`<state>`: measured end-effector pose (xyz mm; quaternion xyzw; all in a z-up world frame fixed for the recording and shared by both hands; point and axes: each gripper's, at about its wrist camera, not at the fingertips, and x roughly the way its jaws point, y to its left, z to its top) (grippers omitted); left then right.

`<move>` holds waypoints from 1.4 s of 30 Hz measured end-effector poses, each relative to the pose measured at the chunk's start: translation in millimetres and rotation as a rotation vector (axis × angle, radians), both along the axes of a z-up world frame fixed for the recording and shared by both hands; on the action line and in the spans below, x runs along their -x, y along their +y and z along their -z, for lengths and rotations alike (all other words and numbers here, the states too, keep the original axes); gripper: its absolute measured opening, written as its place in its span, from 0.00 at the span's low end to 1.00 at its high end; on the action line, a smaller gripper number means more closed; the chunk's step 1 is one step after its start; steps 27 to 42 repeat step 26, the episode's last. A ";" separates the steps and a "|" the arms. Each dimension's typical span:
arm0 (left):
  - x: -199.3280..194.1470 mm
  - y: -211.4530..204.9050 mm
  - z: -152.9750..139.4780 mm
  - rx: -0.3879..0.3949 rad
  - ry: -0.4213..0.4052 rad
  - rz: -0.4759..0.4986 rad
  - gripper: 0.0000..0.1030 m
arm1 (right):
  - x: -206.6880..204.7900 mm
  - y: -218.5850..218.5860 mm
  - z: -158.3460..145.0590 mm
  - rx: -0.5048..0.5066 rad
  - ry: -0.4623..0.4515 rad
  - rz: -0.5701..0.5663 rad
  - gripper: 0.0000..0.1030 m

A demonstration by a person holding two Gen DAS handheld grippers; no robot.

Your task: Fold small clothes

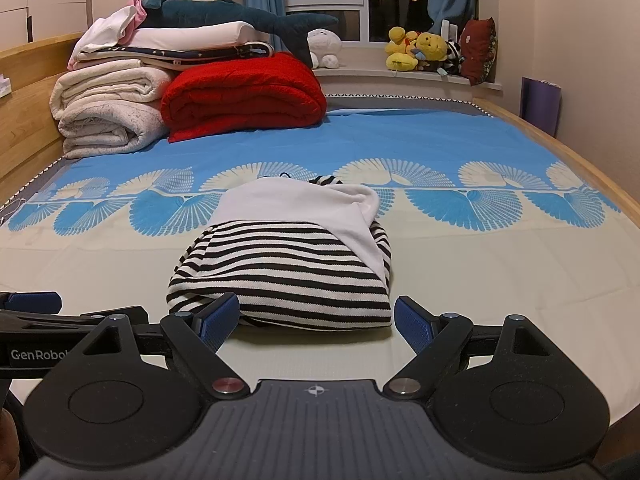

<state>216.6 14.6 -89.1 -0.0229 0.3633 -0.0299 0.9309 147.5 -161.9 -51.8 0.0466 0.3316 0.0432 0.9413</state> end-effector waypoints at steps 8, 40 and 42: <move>-0.3 -0.6 0.8 0.001 0.002 0.001 0.99 | -0.1 0.3 -0.1 0.001 0.000 0.000 0.83; -0.2 -2.7 2.7 0.009 0.005 0.001 0.99 | 0.4 -2.8 3.0 0.004 0.006 0.005 0.83; -0.2 -2.7 2.7 0.009 0.005 0.001 0.99 | 0.4 -2.8 3.0 0.004 0.006 0.005 0.83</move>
